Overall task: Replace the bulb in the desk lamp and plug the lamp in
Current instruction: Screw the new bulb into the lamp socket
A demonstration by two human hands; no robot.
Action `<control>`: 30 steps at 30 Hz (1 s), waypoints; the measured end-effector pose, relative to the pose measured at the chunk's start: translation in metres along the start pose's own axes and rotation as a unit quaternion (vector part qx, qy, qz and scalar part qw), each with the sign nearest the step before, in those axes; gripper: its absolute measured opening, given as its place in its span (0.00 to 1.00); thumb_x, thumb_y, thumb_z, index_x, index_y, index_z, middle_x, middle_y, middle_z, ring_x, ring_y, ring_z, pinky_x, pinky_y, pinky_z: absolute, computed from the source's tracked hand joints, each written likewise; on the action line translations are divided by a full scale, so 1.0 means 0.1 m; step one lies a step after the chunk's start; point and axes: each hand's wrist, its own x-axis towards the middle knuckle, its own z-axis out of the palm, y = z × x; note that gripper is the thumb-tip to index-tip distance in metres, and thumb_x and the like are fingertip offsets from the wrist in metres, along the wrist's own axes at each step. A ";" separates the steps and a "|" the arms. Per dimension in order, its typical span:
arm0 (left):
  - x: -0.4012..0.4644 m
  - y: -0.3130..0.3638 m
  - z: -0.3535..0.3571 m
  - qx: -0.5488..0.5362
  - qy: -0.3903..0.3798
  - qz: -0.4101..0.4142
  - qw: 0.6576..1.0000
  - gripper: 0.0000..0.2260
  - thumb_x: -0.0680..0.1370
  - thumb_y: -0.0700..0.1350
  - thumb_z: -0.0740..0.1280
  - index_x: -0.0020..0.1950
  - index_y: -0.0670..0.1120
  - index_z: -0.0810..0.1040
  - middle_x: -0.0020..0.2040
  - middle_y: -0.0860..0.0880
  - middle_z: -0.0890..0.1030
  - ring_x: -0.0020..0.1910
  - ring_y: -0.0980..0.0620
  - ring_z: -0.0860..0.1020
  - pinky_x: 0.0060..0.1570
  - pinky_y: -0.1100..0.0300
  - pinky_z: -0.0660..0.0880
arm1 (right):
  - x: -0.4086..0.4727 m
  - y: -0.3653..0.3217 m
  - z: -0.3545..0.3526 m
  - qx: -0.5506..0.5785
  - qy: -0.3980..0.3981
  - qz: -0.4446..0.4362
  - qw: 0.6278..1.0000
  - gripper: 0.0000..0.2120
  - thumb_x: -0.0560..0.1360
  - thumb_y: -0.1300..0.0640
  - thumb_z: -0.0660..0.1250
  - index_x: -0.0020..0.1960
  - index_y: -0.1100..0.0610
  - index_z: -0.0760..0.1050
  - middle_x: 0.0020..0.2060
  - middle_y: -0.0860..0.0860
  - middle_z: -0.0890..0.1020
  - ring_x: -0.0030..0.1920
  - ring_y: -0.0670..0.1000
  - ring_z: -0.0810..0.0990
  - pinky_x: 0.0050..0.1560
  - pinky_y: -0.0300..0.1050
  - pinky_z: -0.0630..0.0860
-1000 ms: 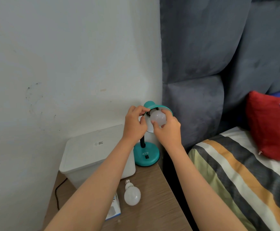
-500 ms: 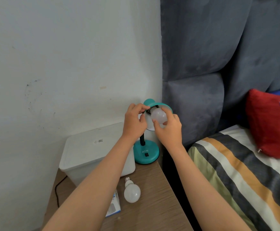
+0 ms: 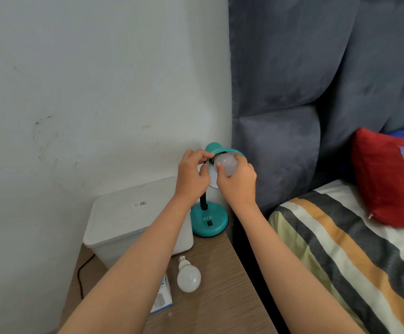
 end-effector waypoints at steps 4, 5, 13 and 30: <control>-0.02 0.01 -0.01 -0.004 -0.003 -0.005 1.000 0.16 0.72 0.28 0.61 0.52 0.45 0.79 0.48 0.46 0.75 0.46 0.59 0.75 0.50 0.78 0.69 | -0.02 0.01 0.00 -0.004 -0.012 -0.002 1.000 0.28 0.71 0.53 0.72 0.66 0.61 0.67 0.57 0.60 0.73 0.55 0.58 0.75 0.50 0.38 0.66; -0.02 0.01 -0.01 -0.004 -0.003 -0.004 1.000 0.16 0.72 0.28 0.61 0.52 0.45 0.79 0.48 0.46 0.75 0.46 0.59 0.75 0.50 0.79 0.69 | -0.03 0.01 -0.01 -0.006 -0.012 -0.002 1.000 0.28 0.71 0.54 0.72 0.66 0.61 0.67 0.57 0.60 0.73 0.56 0.58 0.75 0.50 0.38 0.66; -0.02 0.02 -0.02 -0.006 -0.003 -0.004 1.000 0.16 0.72 0.28 0.61 0.52 0.45 0.79 0.48 0.46 0.75 0.47 0.55 0.76 0.51 0.78 0.69 | -0.09 0.03 0.00 0.008 0.015 -0.031 0.999 0.22 0.72 0.56 0.70 0.64 0.57 0.70 0.54 0.58 0.76 0.53 0.54 0.75 0.48 0.38 0.67; -0.02 0.01 -0.02 -0.006 0.002 -0.006 1.000 0.16 0.72 0.29 0.61 0.51 0.45 0.79 0.48 0.46 0.75 0.46 0.59 0.75 0.49 0.79 0.68 | -0.08 0.09 0.08 0.041 0.044 0.036 0.998 0.25 0.71 0.49 0.72 0.61 0.62 0.69 0.48 0.58 0.79 0.48 0.55 0.79 0.39 0.32 0.67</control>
